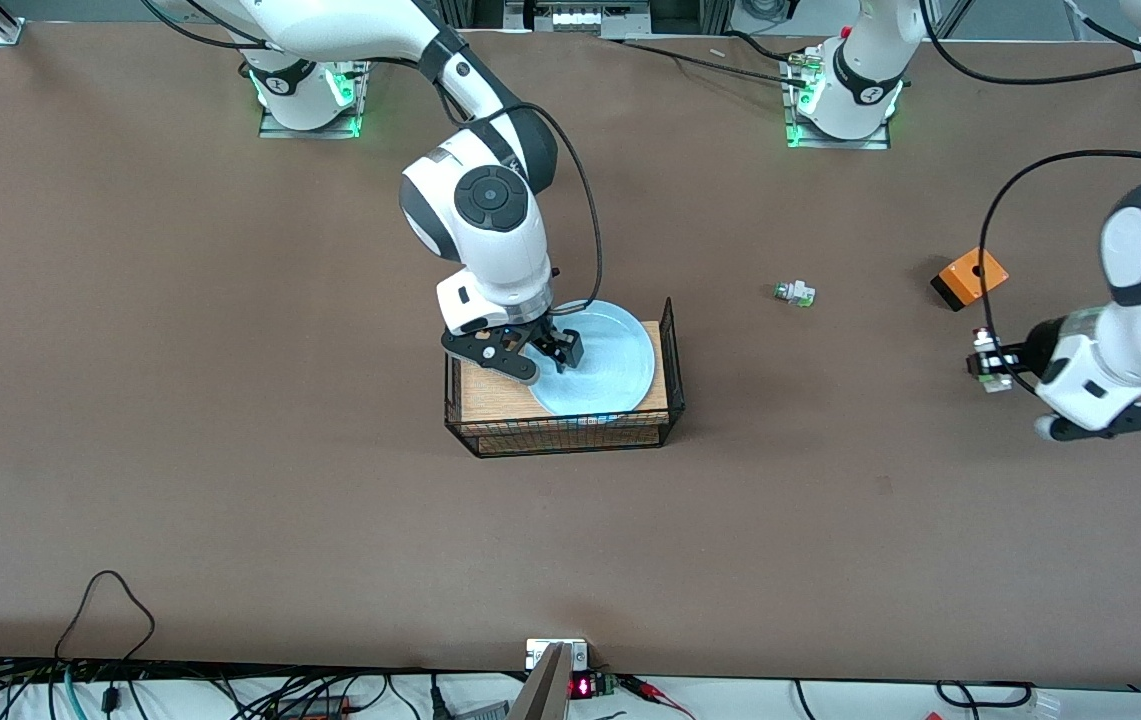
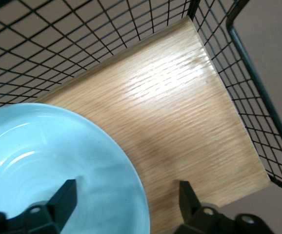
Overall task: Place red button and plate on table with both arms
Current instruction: 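Carry the button outward with the left gripper while the right gripper grips the plate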
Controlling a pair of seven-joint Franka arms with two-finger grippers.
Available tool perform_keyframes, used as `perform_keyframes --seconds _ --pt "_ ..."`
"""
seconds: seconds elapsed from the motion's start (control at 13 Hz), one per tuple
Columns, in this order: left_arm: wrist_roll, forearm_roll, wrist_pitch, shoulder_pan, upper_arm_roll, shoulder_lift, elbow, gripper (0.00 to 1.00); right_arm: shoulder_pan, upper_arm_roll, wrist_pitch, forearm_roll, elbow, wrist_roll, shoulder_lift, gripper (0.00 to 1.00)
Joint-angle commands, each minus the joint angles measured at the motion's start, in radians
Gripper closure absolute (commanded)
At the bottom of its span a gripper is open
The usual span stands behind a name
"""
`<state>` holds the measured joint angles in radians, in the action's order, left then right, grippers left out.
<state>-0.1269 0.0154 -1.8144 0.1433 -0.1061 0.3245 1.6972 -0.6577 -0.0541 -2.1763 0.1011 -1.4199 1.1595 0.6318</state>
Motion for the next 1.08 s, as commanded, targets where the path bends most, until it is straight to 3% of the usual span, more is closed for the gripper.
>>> perform_keyframes --seconds 0.0,0.15,0.31,0.69,1.0 --pt "0.049 -0.023 -0.123 0.018 -0.012 -0.087 0.196 1.0 -0.022 0.01 -0.005 0.019 -0.008 0.017 -0.011 0.42" --pt "0.067 -0.025 -0.134 0.036 -0.012 -0.036 0.203 1.0 -0.02 0.008 -0.003 0.006 -0.008 0.026 -0.011 0.44" --pt "0.131 -0.073 -0.19 0.042 -0.01 0.007 0.22 1.0 -0.011 0.008 0.0 0.002 -0.008 0.052 -0.011 0.53" --pt "0.135 -0.078 -0.371 0.025 -0.01 0.034 0.329 1.0 -0.01 0.008 0.0 -0.001 -0.008 0.06 -0.011 0.56" --pt "0.135 -0.078 -0.574 0.005 -0.01 0.036 0.467 1.0 -0.019 0.004 0.018 -0.004 -0.008 0.083 -0.011 0.94"
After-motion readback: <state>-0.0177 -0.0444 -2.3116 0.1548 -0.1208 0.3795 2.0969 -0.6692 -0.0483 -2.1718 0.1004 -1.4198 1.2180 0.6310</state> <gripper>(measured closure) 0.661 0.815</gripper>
